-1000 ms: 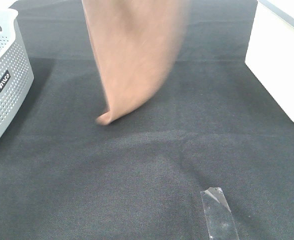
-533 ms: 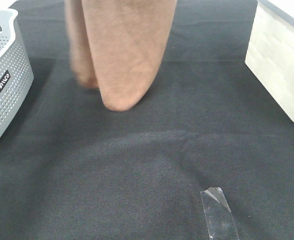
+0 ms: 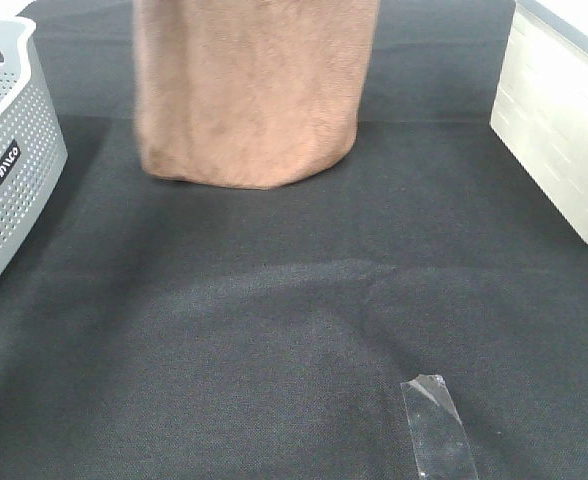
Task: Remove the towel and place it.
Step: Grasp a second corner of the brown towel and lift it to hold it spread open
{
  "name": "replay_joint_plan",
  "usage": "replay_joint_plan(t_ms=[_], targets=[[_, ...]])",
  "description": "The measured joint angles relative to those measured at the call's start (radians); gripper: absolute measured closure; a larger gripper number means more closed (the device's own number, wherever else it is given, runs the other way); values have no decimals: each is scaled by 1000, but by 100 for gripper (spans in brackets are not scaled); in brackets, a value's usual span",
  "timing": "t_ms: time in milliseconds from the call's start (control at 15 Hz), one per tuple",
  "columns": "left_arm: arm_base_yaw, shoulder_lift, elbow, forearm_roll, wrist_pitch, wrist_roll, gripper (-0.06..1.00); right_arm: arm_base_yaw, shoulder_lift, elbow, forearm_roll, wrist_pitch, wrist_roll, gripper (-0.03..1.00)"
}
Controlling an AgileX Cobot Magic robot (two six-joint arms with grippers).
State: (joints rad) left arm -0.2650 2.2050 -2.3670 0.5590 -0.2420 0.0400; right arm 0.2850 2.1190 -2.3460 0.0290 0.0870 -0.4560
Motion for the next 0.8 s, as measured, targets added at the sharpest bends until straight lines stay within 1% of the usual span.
replay_joint_plan(t_ms=[67, 267, 333, 467, 533, 600, 667, 733, 800], targets=[[0, 45, -56, 0, -21, 0, 94, -4, 15, 0, 3, -40, 0, 97], [0, 181, -249, 0, -18, 0, 94, -16, 34, 0, 9, -117, 5, 97], [0, 208, -305, 0, -14, 0, 94, -23, 34, 0, 10, -122, 5, 97], [0, 214, -352, 0, -6, 0, 94, -27, 34, 0, 15, -132, 6, 97], [0, 213, -360, -1, 9, 0, 94, -27, 34, 0, 23, -131, 6, 97], [0, 214, -360, -1, 81, 0, 94, -26, 34, 0, 32, -107, 6, 97], [0, 214, -360, -1, 113, 0, 94, -26, 34, 0, 33, -87, 6, 97], [0, 214, -360, -1, 146, 0, 94, -26, 34, 0, 36, -53, 6, 97], [-5, 214, -360, -10, 201, 0, 94, -26, 34, 0, 48, -16, 6, 97]])
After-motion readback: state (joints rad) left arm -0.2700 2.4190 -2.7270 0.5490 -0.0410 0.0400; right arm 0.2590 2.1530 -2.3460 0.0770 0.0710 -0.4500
